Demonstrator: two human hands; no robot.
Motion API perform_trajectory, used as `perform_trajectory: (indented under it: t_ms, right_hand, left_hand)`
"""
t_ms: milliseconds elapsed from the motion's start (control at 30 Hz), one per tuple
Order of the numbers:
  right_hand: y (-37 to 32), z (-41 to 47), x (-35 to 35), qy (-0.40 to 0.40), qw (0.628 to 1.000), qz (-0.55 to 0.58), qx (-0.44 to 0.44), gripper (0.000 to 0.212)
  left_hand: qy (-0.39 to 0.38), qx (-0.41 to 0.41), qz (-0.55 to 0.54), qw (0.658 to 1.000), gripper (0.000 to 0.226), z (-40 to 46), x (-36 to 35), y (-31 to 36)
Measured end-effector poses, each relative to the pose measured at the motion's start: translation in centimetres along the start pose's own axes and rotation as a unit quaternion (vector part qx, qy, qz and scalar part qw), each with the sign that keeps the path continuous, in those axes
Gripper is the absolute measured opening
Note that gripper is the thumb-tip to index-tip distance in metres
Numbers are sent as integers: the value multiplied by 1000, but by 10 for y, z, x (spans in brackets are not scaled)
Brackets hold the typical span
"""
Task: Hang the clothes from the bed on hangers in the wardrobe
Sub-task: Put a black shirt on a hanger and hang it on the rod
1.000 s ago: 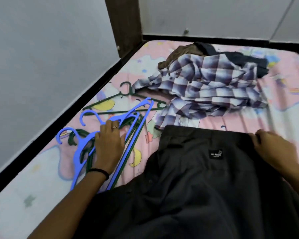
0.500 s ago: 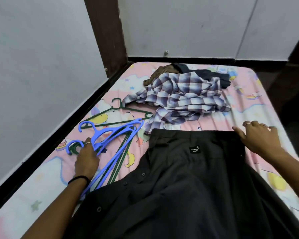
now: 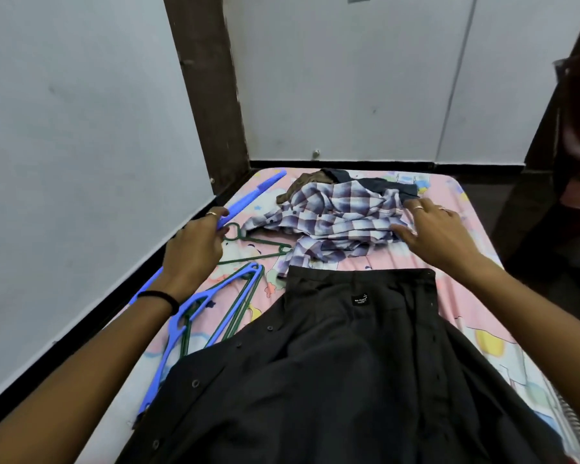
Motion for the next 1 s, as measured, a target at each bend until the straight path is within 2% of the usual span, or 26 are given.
perform_trajectory:
  t_ms: [100,267,333,433,500,633,767,867,1000]
  right_hand:
    - [-25,-4,24,16,997,38,69,62]
    - [-29,-20,48,14,991,87,101,76]
    - [-24,-26,53,-2,989,108,97,68]
    - [-13,-32,64,22,988,133,79,36]
    - [-5,-35,69,35,991,114,58,25]
    - [19,-40,68,32,998,15,44,25]
    - [75,-44,59,61,995,-81,-7,19]
    - [100,-49,53,77,990,-117,-27,20]
    - [108,-53,36,-7,985,-168,-23,22]
  left_hand:
    - [-67,-58,-100,991,18,6,11,27]
    - [-209,-123,-265,933,16,-6,9,83]
    - [-237,-112,-339,904,18,-9,4,100]
    - [-248,-114,-394,878,15,-10,-2,120]
    - [-241,-134,-385,881,15,-9,-11,128]
    - [-214,-126,-316,916,32,-2,-33,128]
    - [-265,7,-244,933,63,3,-68,88]
    - [-306,108,-185,928,57,-3,-99,53]
    - [-335,149,-160,917,42,-29,-133,50]
Point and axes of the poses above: each hand's wrist, its own z-axis towards the middle knuckle, its own x-axis out of the back of the hand, y = z × x, the point moved 4 cm from there along z, towards the middle knuckle, and after that the axes turned 2 degrees about -z, right-handed, at the moved point
